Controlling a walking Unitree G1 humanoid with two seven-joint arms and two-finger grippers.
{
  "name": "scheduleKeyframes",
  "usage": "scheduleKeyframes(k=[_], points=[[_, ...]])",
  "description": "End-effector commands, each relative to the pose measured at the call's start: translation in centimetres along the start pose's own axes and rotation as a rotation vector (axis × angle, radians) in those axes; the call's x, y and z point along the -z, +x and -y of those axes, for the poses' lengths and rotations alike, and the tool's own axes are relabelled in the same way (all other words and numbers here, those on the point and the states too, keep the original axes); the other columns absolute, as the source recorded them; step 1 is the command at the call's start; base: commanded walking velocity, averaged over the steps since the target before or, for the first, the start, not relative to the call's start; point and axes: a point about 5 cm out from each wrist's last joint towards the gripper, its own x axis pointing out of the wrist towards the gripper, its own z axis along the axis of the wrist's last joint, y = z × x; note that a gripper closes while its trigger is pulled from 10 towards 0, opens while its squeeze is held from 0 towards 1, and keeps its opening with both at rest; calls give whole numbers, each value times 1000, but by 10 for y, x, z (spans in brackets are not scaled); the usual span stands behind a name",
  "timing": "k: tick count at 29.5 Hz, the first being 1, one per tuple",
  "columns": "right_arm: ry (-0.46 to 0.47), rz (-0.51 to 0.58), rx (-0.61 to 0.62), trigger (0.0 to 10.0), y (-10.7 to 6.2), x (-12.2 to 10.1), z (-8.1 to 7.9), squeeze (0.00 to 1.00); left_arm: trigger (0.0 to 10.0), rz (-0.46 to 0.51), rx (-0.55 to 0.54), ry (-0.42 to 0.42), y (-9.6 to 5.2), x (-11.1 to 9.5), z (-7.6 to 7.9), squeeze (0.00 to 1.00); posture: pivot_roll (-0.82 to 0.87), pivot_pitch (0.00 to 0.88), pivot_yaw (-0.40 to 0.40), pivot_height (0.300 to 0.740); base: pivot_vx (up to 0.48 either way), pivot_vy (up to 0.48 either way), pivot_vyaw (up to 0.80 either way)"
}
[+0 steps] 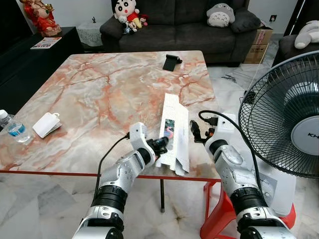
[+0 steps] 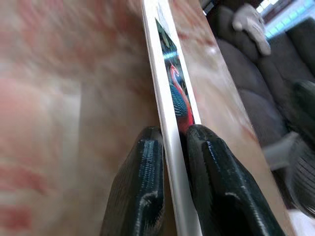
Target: Picking trash to rubbish bin
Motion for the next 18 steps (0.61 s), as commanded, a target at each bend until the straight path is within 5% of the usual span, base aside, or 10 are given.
scheduleKeyframes(k=[1,11,12,13,14,18], points=[[21,28,-5,10000,2,-6,-3,0,0,88,-26,35,-3,-17,-2,0,10,0,76,740,0,0,0],[32,53,-4,10000,4,-9,-4,0,0,243,-97,191,-5,-41,-3,0,13,0,74,740,0,0,0],[35,81,-2,10000,4,-13,-4,0,4745,278,-155,348,-7,-48,-4,0,12,0,74,740,0,0,0],[34,103,0,10000,4,-15,-4,0,8392,312,-191,470,-8,-53,-4,0,11,0,74,740,0,0,0],[11,136,6,10000,3,-18,-5,0,10000,373,-223,647,-12,-59,-2,0,11,0,74,740,0,0,0],[-51,186,-4,10000,2,-21,-12,0,10000,438,-306,719,-20,-61,-13,0,6,0,76,740,0,0,0]])
